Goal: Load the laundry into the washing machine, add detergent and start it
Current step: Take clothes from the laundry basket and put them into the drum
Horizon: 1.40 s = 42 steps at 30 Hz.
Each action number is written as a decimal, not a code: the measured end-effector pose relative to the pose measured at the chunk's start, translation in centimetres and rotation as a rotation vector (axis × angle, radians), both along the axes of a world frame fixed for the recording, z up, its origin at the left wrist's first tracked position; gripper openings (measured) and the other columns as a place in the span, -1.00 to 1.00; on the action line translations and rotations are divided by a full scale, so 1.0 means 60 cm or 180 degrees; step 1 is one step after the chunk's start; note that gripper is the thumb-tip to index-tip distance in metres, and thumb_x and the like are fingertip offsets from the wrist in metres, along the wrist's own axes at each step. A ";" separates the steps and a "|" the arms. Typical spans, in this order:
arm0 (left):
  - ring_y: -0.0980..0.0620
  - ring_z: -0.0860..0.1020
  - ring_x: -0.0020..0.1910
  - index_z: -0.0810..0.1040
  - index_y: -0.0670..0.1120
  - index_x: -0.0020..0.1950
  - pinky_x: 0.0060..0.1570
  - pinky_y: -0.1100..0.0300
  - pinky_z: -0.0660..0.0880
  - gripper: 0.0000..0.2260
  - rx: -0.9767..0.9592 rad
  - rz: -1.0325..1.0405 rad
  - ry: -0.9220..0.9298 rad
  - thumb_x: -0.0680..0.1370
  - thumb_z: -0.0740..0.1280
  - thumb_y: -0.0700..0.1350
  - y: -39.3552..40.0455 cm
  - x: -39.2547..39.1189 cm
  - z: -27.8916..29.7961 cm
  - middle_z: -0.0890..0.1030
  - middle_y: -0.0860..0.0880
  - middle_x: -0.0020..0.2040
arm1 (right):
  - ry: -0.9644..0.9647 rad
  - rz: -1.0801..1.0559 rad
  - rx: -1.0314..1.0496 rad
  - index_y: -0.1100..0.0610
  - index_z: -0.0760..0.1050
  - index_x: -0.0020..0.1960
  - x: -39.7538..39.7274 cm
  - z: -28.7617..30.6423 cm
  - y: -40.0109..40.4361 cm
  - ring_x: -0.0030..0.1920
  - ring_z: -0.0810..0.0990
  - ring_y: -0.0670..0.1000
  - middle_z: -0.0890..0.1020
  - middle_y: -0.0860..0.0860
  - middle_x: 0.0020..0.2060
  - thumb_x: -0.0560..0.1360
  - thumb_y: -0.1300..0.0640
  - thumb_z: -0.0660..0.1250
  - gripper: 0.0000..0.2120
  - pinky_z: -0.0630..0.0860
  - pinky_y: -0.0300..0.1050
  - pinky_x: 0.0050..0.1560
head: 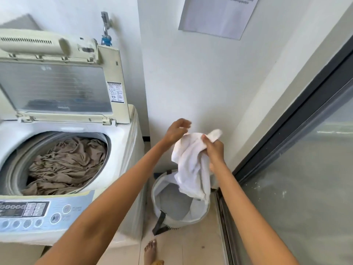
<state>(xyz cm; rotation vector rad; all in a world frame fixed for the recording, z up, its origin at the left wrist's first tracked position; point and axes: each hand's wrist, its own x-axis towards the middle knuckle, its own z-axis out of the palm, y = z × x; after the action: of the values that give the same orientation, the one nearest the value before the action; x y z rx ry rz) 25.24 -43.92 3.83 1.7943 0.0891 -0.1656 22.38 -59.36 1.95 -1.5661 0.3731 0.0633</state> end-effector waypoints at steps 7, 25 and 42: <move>0.02 0.48 0.06 0.40 -0.16 0.29 0.06 0.13 0.45 -0.52 0.0410 -0.0297 0.0434 0.42 0.39 -0.05 0.029 -0.060 -0.098 0.49 -0.05 0.10 | 0.0198 0.0166 0.1099 0.13 0.50 -0.18 0.008 0.042 -0.005 -0.30 0.54 -0.04 0.57 0.01 -0.30 0.47 0.17 0.39 -0.90 0.50 -0.24 -0.34; 0.04 0.31 -0.35 0.51 -0.27 -0.26 -0.41 0.25 0.22 -0.81 0.0958 0.0442 -0.0599 0.48 0.25 -0.17 -0.001 -0.016 0.080 0.38 -0.04 -0.37 | -0.0641 0.1139 -0.1481 0.08 0.39 0.29 0.004 0.033 -0.032 -0.05 0.55 0.00 0.51 -0.03 0.02 0.45 0.08 0.41 -0.55 0.54 -0.07 0.01; -0.04 0.33 0.33 0.14 -0.09 0.50 0.16 0.21 0.32 -0.27 -0.0105 0.0688 0.0127 0.36 0.33 -0.18 0.062 -0.037 0.009 0.31 -0.10 0.36 | -0.1748 0.1004 -0.0358 0.16 0.52 -0.22 0.068 0.262 0.005 -0.40 0.59 -0.12 0.57 0.06 -0.39 0.49 0.31 0.31 -0.86 0.59 -0.20 -0.25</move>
<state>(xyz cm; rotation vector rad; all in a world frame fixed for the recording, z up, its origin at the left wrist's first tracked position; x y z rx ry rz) 23.00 -40.20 4.39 1.7355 0.3058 -0.0476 26.49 -59.07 17.70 -1.6681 -0.3070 -0.1453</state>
